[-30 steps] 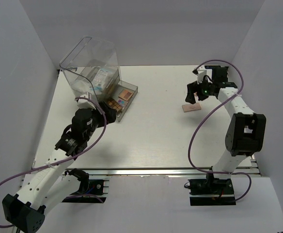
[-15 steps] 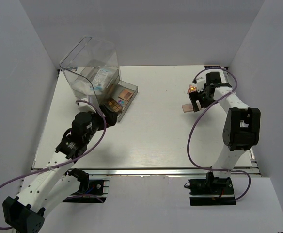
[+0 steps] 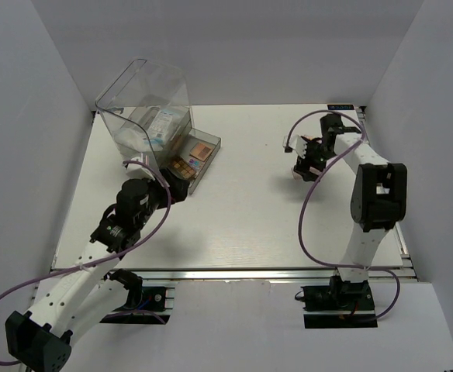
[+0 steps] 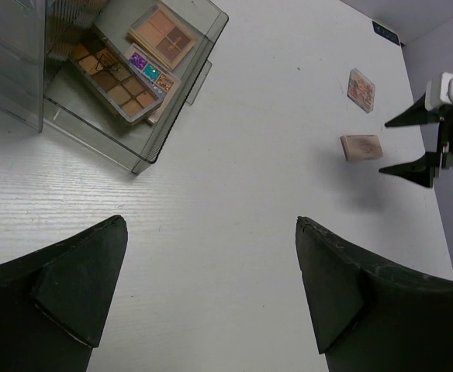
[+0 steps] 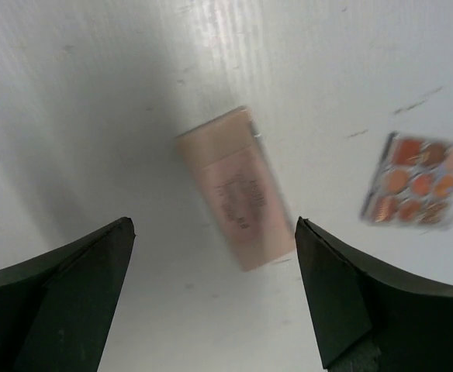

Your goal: Organize the makeup

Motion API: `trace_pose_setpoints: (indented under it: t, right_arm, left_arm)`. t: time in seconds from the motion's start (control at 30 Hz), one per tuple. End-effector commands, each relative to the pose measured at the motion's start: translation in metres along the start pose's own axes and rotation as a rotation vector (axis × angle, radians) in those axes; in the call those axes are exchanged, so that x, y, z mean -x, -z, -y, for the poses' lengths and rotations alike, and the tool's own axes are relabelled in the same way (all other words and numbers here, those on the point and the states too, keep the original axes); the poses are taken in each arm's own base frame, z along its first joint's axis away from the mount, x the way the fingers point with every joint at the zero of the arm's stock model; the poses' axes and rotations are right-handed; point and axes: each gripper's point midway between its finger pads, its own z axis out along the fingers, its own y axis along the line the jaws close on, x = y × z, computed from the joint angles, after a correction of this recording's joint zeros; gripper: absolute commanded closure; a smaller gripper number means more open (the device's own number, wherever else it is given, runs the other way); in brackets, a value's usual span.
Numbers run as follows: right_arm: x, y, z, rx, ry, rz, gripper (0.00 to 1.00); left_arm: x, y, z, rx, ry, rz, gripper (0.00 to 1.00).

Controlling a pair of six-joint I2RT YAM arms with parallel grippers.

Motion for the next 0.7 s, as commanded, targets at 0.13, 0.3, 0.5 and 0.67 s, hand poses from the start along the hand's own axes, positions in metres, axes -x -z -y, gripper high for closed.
trace_pose_setpoints:
  t: [0.13, 0.3, 0.5, 0.67]
  right_arm:
    - [-0.003, -0.03, 0.038, 0.134, 0.312, -0.035, 0.11]
    - [-0.003, -0.034, 0.021, 0.263, 0.337, -0.049, 0.11]
    - [-0.009, -0.038, 0.007, 0.315, 0.318, -0.072, 0.13]
    - [-0.02, -0.045, -0.005, 0.358, 0.26, -0.107, 0.13]
  left_arm:
    - [0.0, -0.001, 0.0, 0.003, -0.007, -0.008, 0.02]
    - [0.001, 0.0, -0.001, 0.01, -0.006, -0.008, 0.02]
    - [0.001, 0.0, -0.001, 0.009, -0.007, -0.007, 0.02]
    - [0.001, -0.004, 0.001, 0.009, -0.014, -0.017, 0.02]
